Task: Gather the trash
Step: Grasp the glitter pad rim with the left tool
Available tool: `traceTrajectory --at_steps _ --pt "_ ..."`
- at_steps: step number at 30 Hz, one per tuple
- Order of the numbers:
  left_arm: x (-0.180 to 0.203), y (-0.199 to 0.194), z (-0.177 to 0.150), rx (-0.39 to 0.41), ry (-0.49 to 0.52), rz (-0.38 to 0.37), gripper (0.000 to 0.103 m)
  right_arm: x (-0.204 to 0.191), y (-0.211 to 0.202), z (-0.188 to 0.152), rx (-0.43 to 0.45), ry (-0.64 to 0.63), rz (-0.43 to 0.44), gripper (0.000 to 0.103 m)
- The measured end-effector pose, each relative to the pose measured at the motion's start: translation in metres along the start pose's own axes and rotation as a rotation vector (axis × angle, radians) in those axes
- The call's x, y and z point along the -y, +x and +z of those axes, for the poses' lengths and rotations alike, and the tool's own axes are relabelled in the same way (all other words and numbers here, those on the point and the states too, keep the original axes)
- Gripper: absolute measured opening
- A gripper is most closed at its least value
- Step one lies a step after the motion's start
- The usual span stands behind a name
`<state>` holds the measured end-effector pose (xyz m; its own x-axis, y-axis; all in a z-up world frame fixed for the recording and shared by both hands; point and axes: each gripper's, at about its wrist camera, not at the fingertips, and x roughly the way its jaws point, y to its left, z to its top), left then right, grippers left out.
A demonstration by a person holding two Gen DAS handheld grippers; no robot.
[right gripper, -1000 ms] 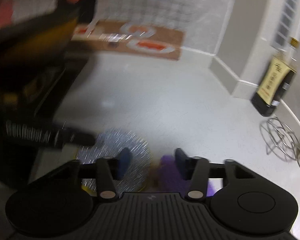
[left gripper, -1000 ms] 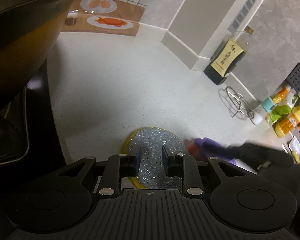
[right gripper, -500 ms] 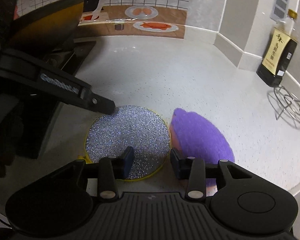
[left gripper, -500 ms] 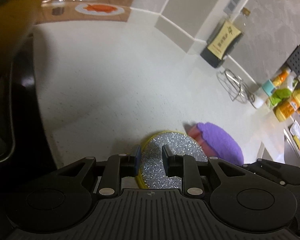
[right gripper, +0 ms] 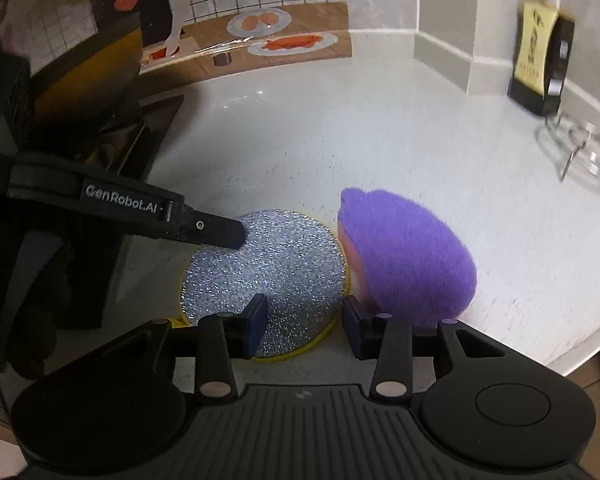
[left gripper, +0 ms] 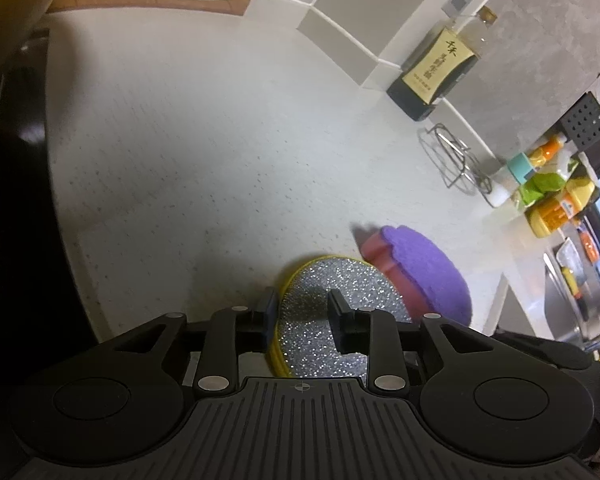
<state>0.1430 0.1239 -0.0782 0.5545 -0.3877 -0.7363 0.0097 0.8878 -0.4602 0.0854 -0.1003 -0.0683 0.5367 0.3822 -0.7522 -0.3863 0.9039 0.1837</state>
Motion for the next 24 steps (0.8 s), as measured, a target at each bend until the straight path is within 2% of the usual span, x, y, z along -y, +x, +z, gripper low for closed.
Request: traceTrajectory --at_steps 3,11,24 --pt "0.001 0.000 -0.001 -0.014 -0.018 -0.024 0.036 0.006 -0.001 -0.002 -0.008 0.038 0.023 0.041" --pt "0.019 -0.013 -0.004 -0.023 0.001 -0.091 0.037 0.009 -0.007 -0.008 -0.006 0.052 0.008 0.044" --pt "0.062 -0.025 -0.012 -0.036 0.129 -0.162 0.037 0.032 -0.023 -0.027 0.009 0.102 0.020 0.049"
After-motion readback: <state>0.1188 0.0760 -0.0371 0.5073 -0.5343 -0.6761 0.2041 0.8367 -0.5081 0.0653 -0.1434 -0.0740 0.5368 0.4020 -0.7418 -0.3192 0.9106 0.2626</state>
